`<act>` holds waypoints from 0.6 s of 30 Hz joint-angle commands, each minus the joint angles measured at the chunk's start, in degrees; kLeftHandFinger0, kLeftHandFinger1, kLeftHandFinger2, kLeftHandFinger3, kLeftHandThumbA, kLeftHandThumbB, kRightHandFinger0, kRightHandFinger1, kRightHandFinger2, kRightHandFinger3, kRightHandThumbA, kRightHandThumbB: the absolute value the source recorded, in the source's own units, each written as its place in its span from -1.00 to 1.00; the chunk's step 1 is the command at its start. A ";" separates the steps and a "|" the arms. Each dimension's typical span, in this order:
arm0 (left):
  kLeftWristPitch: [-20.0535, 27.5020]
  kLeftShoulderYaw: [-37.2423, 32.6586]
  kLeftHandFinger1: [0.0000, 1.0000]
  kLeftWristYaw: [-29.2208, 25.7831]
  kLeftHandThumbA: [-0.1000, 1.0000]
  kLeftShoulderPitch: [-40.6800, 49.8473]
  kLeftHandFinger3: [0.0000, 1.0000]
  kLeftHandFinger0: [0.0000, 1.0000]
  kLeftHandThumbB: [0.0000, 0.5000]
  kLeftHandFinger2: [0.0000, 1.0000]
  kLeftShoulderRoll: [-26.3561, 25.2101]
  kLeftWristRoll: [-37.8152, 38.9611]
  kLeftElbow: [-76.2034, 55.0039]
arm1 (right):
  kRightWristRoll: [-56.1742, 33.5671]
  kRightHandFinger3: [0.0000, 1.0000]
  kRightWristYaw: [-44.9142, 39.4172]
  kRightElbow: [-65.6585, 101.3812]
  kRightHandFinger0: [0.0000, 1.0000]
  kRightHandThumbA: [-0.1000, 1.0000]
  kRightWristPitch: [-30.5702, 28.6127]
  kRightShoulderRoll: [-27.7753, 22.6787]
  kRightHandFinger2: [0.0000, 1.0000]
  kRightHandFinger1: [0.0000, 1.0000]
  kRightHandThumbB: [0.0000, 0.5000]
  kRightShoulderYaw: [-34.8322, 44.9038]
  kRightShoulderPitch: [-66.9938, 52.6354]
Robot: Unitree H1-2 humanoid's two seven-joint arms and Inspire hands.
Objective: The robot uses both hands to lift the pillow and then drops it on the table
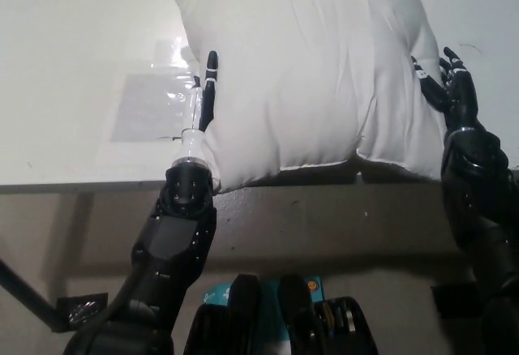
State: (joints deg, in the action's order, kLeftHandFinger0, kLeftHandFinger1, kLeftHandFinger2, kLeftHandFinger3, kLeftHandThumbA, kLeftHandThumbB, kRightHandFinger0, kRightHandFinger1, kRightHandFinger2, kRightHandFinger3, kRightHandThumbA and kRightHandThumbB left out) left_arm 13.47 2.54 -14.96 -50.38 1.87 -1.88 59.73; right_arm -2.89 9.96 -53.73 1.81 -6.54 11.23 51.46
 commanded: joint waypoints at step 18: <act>5.43 -1.16 1.00 1.60 1.00 -3.62 1.00 1.00 -0.48 1.00 3.04 -0.14 6.26 | -9.36 1.00 -23.24 24.93 1.00 1.00 16.25 -0.81 1.00 1.00 0.41 -9.33 2.59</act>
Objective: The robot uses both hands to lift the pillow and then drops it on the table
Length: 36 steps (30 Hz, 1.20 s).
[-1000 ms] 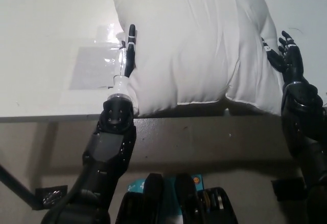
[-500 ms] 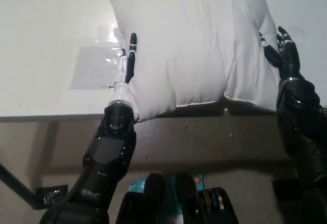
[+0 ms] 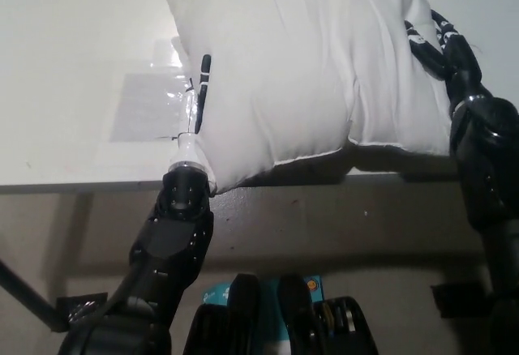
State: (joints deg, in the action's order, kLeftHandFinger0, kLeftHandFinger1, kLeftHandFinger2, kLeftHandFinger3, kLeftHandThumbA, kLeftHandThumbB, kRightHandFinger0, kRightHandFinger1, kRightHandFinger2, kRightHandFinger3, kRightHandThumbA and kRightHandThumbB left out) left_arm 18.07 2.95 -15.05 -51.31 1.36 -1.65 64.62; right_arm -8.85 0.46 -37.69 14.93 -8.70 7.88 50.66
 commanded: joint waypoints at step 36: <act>-9.03 -3.27 1.00 0.65 1.00 -10.58 1.00 1.00 0.03 1.00 5.12 -0.36 -27.01 | -7.35 1.00 -3.83 18.40 1.00 1.00 -4.56 4.85 1.00 1.00 0.71 4.40 1.47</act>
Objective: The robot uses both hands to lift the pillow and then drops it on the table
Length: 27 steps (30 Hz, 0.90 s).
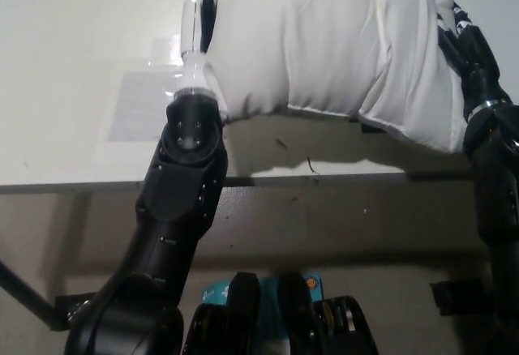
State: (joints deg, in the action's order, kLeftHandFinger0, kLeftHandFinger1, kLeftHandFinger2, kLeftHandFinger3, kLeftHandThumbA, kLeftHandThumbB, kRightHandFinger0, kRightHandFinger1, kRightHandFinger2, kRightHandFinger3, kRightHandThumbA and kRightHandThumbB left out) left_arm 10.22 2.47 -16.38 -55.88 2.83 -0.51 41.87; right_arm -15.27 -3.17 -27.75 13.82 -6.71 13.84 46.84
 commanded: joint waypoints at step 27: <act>-6.49 -3.39 1.00 2.93 1.00 -10.94 1.00 1.00 -0.07 1.00 0.89 -1.62 -12.10 | 7.26 1.00 3.08 21.59 1.00 1.00 2.71 -4.27 1.00 1.00 0.76 -8.07 13.27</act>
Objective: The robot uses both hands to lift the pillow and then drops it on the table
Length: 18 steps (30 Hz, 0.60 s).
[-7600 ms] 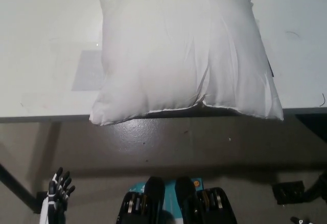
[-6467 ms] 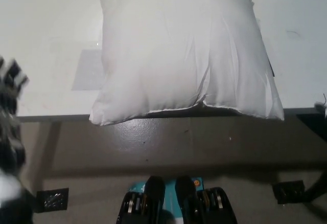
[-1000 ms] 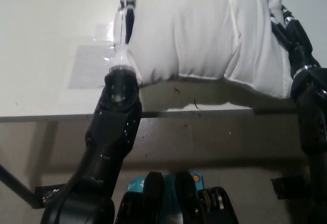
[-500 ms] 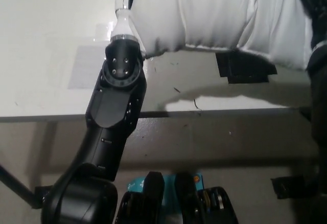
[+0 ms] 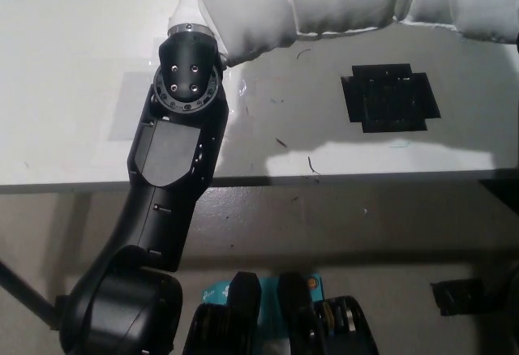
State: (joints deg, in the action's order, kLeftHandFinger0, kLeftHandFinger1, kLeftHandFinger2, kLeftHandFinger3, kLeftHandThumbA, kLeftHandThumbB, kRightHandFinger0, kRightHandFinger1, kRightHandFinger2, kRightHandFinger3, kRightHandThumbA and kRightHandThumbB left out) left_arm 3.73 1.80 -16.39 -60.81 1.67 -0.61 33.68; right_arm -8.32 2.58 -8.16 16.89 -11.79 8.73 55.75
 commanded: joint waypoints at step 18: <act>2.38 -2.34 1.00 1.23 1.00 -1.24 1.00 1.00 -0.22 1.00 0.70 -2.95 1.29 | 1.96 1.00 -4.72 -13.09 1.00 1.00 -4.75 0.56 1.00 1.00 0.68 -4.48 0.95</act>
State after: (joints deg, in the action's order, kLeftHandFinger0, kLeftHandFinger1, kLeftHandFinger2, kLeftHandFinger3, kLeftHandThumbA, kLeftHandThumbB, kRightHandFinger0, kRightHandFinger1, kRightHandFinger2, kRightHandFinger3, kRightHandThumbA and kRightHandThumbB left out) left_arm 3.07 1.76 -16.41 -60.05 1.10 -1.30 35.00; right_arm -6.08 2.42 -18.93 16.53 -12.18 6.78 54.62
